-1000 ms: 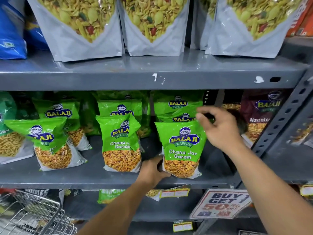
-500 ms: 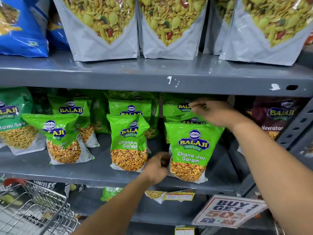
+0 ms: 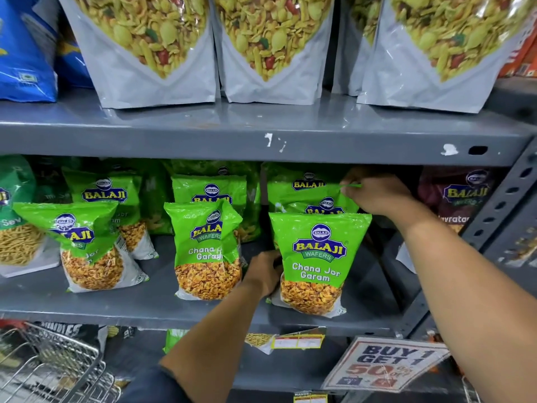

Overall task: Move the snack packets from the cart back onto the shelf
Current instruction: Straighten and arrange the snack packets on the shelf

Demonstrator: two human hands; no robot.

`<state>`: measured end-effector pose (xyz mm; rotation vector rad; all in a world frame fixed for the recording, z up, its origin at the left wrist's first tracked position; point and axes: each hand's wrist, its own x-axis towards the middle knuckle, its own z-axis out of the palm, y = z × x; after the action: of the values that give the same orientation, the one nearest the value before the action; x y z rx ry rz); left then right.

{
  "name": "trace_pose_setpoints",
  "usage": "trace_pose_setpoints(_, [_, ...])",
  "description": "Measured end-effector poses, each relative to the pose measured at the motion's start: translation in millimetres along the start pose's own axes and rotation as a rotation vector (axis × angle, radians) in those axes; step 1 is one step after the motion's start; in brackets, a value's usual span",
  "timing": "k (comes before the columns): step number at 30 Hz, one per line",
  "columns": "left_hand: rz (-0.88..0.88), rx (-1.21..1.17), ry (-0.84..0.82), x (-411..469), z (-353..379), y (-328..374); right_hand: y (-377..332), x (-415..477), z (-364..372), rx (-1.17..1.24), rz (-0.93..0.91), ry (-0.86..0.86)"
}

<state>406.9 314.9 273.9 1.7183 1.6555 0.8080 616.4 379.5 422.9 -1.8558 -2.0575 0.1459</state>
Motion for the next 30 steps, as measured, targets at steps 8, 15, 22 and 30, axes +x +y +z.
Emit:
trace_pose_setpoints(8, [-0.002,0.027,0.008,-3.7,0.5,4.0,-54.4,6.5,7.2,0.072,-0.236,-0.239])
trace_pose_setpoints(15, [-0.022,0.054,0.022,-4.5,-1.6,8.0,-70.3,15.2,21.0,0.036,-0.255,-0.227])
trace_pose_setpoints(22, [0.021,0.022,0.009,-5.3,-0.4,10.2,-46.4,23.1,15.0,0.225,-0.181,-0.247])
trace_pose_setpoints(30, [-0.023,0.024,-0.008,-2.5,0.6,2.6,-7.0,14.2,-10.9,0.059,-0.126,-0.304])
